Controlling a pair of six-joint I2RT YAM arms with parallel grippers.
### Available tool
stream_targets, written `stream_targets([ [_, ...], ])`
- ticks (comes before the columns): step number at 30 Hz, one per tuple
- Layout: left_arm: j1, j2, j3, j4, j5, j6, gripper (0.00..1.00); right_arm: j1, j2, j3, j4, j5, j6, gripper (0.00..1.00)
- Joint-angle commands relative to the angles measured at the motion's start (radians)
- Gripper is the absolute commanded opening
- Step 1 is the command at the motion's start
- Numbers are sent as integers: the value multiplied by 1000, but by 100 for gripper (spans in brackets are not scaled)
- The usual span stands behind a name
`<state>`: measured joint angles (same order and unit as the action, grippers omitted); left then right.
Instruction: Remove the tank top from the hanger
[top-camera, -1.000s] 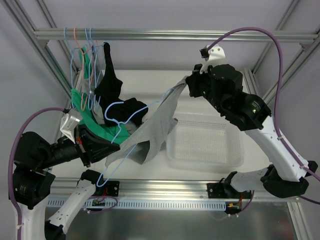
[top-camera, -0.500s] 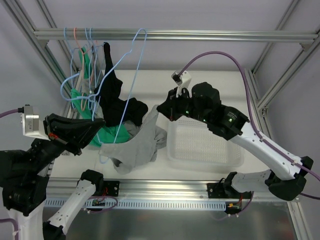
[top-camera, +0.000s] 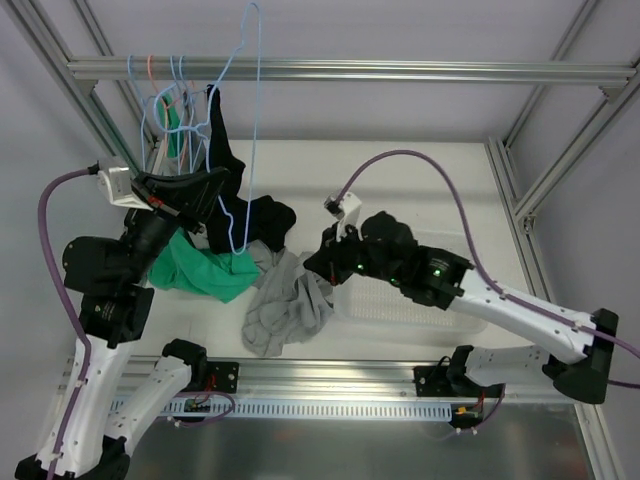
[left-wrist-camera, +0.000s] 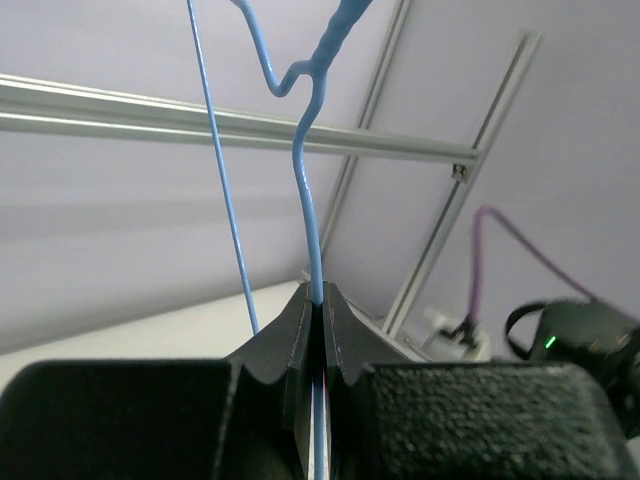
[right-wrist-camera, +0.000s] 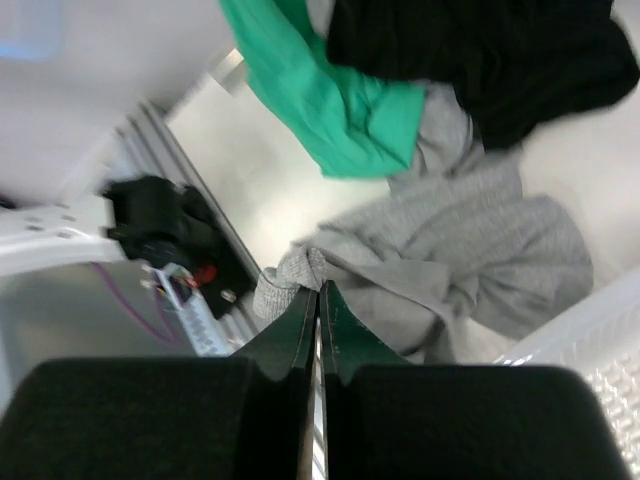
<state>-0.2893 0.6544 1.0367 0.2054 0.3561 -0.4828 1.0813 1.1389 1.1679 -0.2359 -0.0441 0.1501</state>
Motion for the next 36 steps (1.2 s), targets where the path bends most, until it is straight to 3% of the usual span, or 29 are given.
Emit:
stream_targets([
  [1,-10,-56,80,7,-65,36,0,52,97,-42,29,156,-10,0],
  [7,-10,-234,30,-331,-75,0,0,109,292,-28,55,225,-4,0],
  [11,-10,-268,33,-598,-94,-7,0,111,377,-16,55,257,17,4],
  [13,-10,-227,52,-728,-79,6,0,112,377,-27,55,262,34,20],
  [14,-10,-211,56,-766,-60,12,0,121,366,-45,55,274,49,56],
  [15,-10,-199,59,-814,-48,21,0,129,351,-57,55,286,55,69],
  [20,-10,-154,98,-899,-63,27,0,160,173,-134,27,332,75,99],
  [29,-10,88,288,-965,-140,113,0,174,-160,-224,-112,349,75,99],
  [36,-17,344,609,-965,-206,162,0,174,-200,-226,-149,352,59,100],
])
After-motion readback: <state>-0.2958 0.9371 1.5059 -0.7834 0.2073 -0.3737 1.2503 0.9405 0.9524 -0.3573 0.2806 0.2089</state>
